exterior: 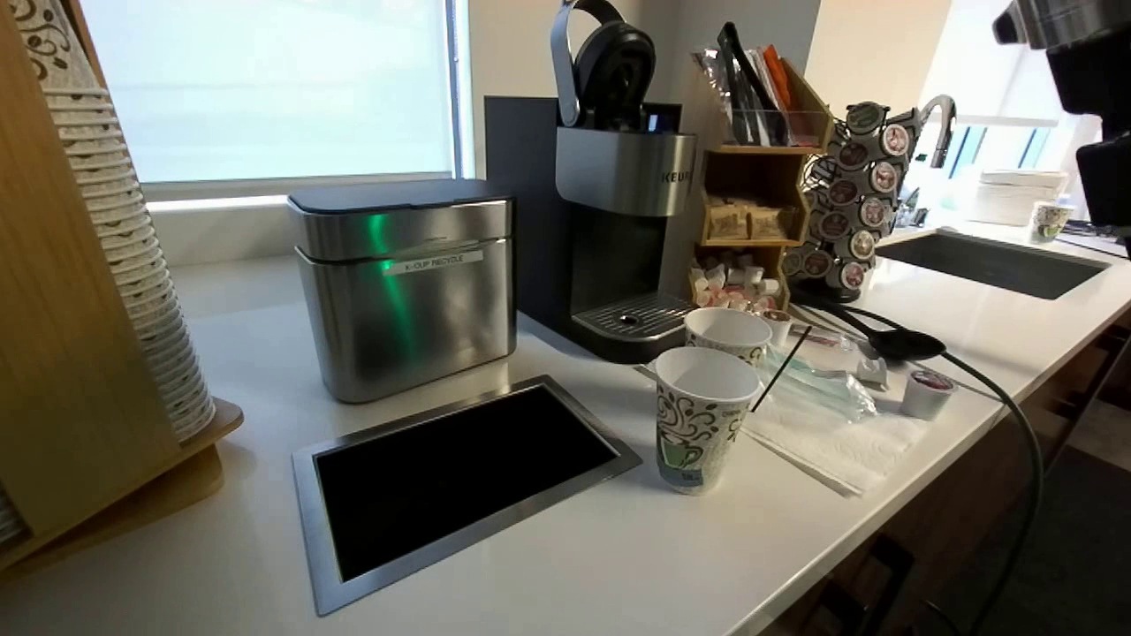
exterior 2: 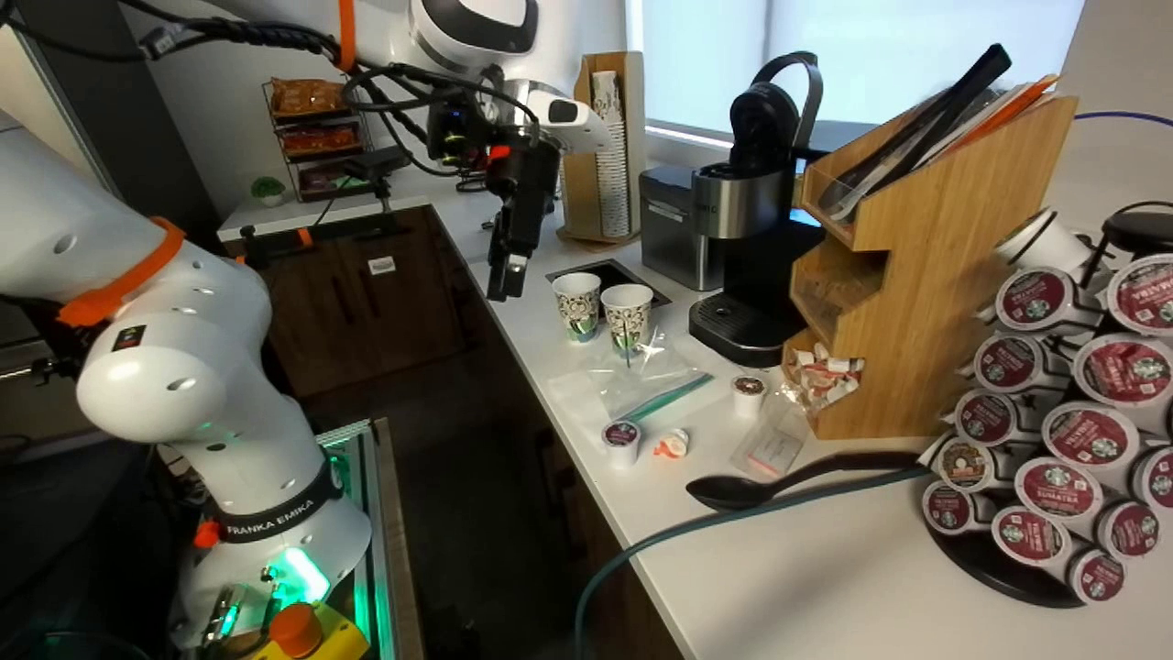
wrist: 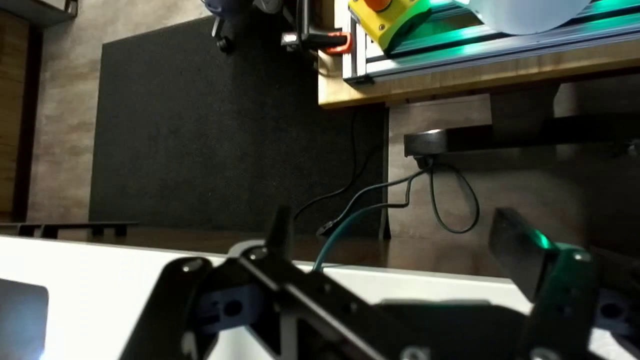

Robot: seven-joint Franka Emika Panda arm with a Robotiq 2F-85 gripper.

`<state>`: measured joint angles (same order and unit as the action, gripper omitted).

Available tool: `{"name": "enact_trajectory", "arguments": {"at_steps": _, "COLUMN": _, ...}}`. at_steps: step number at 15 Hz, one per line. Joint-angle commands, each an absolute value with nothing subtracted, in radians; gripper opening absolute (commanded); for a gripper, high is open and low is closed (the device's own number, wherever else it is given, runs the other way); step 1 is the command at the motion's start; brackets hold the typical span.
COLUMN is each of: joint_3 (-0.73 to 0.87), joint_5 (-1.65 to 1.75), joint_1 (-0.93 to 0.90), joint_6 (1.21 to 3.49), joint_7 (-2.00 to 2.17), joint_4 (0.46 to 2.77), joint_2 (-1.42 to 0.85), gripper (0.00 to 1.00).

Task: Put the items on the table in the cup

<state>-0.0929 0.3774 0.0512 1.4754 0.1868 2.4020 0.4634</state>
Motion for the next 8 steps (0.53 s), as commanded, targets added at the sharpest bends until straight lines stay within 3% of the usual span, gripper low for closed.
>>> {"name": "enact_trajectory", "arguments": {"at_steps": 1, "joint_3": -0.069, "joint_5": 0.382, "joint_1": 0.037, "joint_6": 1.466, "joint_7": 0.194, "joint_4": 2.399, "joint_2": 0.449, "gripper": 1.0}}
{"name": "enact_trajectory", "arguments": {"at_steps": 8, "joint_3": 0.007, "joint_5": 0.42, "joint_1": 0.03, "joint_6": 1.548, "joint_7": -0.024, "joint_4": 2.435, "joint_2": 0.368, "gripper": 1.0}}
